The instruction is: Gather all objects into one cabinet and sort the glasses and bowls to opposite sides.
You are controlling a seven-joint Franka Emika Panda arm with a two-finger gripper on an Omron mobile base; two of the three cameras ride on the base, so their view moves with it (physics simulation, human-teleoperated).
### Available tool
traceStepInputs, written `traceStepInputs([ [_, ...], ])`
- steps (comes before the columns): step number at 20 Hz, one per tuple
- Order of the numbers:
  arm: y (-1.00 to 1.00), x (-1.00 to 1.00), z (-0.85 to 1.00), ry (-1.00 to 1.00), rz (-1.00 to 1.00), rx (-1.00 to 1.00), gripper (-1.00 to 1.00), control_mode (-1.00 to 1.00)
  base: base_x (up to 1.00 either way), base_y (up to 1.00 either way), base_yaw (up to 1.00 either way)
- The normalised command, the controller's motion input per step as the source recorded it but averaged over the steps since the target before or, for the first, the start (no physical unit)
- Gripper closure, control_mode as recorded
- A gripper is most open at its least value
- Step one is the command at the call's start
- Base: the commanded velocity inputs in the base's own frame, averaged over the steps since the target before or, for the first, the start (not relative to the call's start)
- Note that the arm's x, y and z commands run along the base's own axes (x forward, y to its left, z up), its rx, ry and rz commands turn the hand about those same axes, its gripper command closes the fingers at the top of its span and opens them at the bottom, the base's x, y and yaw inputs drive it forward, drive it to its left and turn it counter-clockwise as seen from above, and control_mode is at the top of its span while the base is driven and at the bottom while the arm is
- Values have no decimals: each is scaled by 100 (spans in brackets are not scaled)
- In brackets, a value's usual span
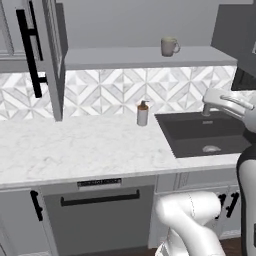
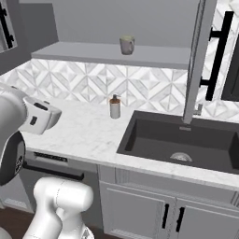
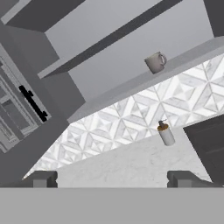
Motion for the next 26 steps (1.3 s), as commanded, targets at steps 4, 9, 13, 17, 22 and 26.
traceStepInputs([
  [4,0,0,0,0,0,0,-100,100,28,0,0],
  [9,0,0,0,0,0,0,-100,100,43,-15,0],
  [13,0,0,0,0,0,0,-100,100,8,-10,0],
  [17,0,0,0,0,0,0,-100,100,31,-18,-2],
  [22,0,0,0,0,0,0,-100,100,29,-10,0],
  [26,0,0,0,0,0,0,-100,100,41,-3,0],
])
